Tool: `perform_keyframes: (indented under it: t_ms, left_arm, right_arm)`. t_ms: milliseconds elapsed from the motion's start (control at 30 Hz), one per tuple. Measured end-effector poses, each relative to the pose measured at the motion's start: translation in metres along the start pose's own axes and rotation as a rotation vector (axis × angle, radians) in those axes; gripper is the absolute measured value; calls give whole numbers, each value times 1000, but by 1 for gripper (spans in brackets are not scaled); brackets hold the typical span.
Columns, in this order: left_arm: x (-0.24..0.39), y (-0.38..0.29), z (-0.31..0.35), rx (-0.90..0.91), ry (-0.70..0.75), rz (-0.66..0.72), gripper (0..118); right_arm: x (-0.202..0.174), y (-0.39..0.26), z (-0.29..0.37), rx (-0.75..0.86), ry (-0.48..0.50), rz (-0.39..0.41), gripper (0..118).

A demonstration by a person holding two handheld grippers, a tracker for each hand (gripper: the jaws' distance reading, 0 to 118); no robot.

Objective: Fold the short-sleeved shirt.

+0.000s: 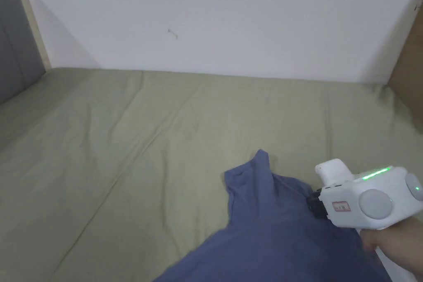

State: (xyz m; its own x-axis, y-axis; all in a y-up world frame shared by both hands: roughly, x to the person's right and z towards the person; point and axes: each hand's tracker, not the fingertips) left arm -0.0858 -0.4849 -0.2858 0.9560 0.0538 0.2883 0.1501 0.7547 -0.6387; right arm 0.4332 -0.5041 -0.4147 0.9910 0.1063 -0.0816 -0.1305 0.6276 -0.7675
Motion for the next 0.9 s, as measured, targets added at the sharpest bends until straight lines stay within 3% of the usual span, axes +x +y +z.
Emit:
perform_keyframes:
  t_ms: [200,333,533,767,900]
  left_arm:
    - [-15,50,55,152,-44,53,2]
    - [-10,85,103,269,-76,30,2]
    - [11,128,182,432,-152,-30,2]
    - [52,177,258,578,-186,-135,2]
    - [64,220,273,641,-174,-154,2]
  right_arm:
    - [11,-5,168,288,-29,-93,0]
    - [13,-42,305,472,-112,-143,0]
    - [11,-113,470,601,-202,-216,0]
    - [4,-128,569,710,-275,-247,0]
    - [33,-100,577,758,-308,-228,0]
